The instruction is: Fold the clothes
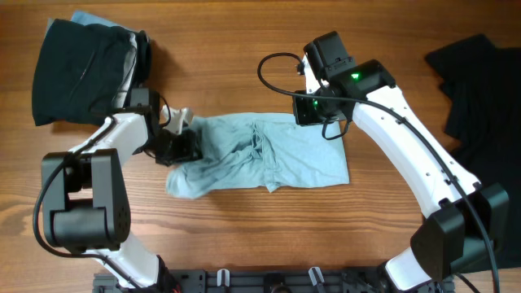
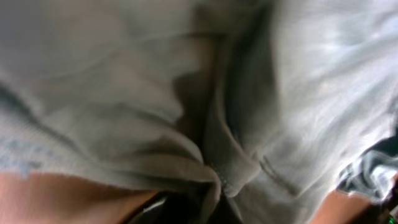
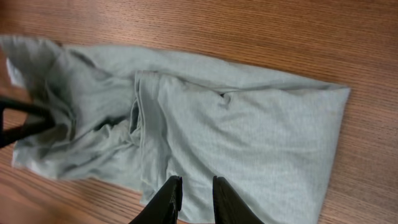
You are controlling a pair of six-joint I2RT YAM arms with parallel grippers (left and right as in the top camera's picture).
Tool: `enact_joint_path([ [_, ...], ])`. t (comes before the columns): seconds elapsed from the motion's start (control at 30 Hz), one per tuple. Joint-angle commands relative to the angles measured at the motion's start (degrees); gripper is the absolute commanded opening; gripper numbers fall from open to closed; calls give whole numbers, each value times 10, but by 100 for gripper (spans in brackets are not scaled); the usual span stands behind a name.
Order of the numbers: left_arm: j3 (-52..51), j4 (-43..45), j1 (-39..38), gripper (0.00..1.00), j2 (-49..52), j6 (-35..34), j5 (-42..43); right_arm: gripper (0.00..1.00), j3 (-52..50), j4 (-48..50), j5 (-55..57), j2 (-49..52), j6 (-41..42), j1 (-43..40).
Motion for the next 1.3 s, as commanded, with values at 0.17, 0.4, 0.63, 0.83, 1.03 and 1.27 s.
enact_joint_path([
  [0.17,216,-264,59,4,-56,-48,-131,21,1,-3,58,1,18,-16],
  [0.4,346,-335,-12,4,-76,-66,-129,20,1,-13,57,1,34,-92],
  [0.63,330,-318,-141,4,-57,-127,-132,17,1,-39,55,1,33,-173],
  [0.83,282,-248,-276,5,-35,-224,-146,16,1,-48,55,1,28,-201],
  [1.03,250,-196,-378,100,-7,-296,-166,16,1,-48,51,1,18,-201],
  [1.27,302,-209,-382,100,-19,-295,-176,16,1,-45,-3,1,-28,-201],
])
